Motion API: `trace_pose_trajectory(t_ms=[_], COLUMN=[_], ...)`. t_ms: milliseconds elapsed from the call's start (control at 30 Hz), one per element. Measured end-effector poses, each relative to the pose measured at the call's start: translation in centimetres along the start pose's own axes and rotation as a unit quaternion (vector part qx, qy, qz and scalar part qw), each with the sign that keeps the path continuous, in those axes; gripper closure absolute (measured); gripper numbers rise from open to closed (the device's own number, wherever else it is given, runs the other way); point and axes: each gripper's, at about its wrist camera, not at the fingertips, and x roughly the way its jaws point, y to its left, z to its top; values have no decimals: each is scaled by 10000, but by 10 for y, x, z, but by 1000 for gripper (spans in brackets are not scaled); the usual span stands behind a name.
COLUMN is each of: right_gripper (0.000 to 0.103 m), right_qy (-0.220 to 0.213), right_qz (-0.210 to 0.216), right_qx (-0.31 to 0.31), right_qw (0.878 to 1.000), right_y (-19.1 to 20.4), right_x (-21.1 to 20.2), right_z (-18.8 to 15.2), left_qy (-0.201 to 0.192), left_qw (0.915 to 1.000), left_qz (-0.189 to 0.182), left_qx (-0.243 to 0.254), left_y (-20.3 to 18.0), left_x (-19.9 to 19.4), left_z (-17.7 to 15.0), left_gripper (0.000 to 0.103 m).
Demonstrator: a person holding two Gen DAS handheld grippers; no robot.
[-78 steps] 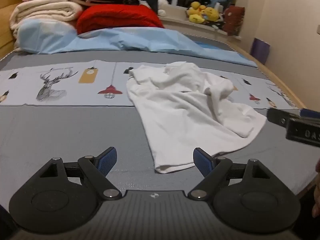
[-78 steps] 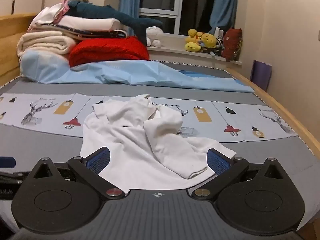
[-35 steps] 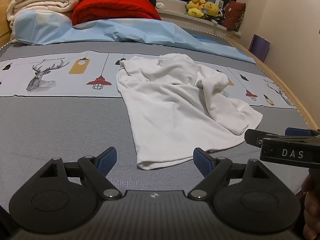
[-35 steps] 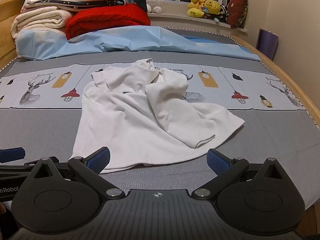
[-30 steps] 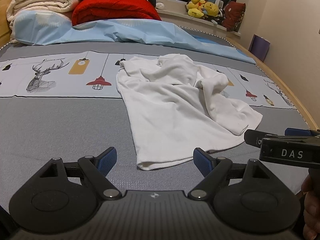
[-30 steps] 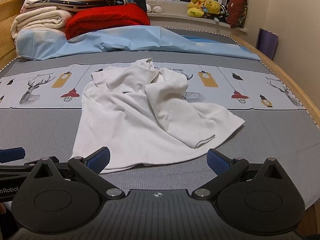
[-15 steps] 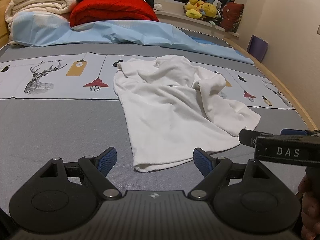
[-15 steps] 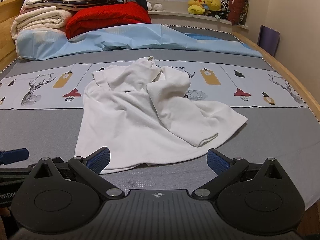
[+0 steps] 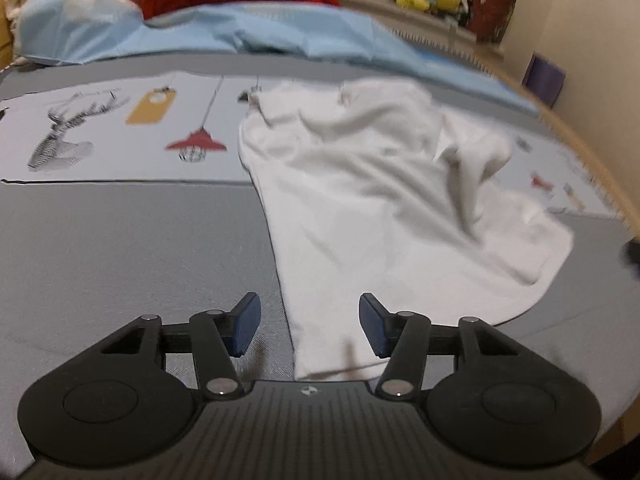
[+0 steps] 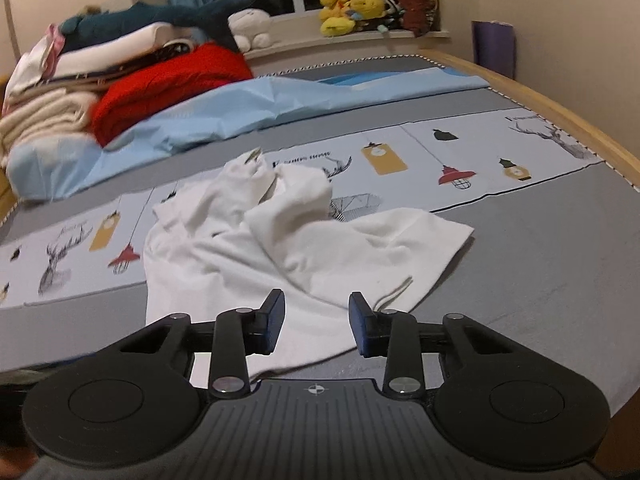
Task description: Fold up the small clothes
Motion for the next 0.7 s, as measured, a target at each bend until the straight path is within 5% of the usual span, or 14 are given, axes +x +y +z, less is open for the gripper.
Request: trace_pose_trajectory(t_ms=[100, 167, 200, 233, 267, 500, 600, 700], right_gripper=[66, 66, 66, 66, 66, 66, 66, 66], right_qy=[-119, -194, -208, -241, -285, -418, -350, -222], right_qz=[37, 18, 24, 19, -2, -153, -175, -251], right_qx=[159, 186, 198, 203, 182, 272, 351, 369], right_qw=[9998, 9996, 9996, 9995, 9994, 9986, 9986, 9988], right_y=[-9, -12, -12, -13, -13, -18, -21, -22], right_x=[0, 0, 1, 1, 0, -3, -5, -6], right_z=[3, 4, 4, 5, 5, 9, 8, 7], left_qy=[237, 448, 497, 465, 527, 840, 1277, 1794], left_qw=[9996, 9989, 9986, 9984, 9974, 9902, 9807, 9598], left_qz=[104, 24, -41, -103, -170, 133, 313, 264], left_qx=[76, 140, 189, 320, 463, 1104, 1445, 2143], left_y=[0, 3, 4, 4, 4, 41, 66, 84], left_x=[29, 44, 48, 47, 45, 1, -25, -54], left_z=[-7, -12, -14, -14, -12, -4, -17, -41], left_gripper=[44, 69, 72, 93, 97, 99, 99, 99])
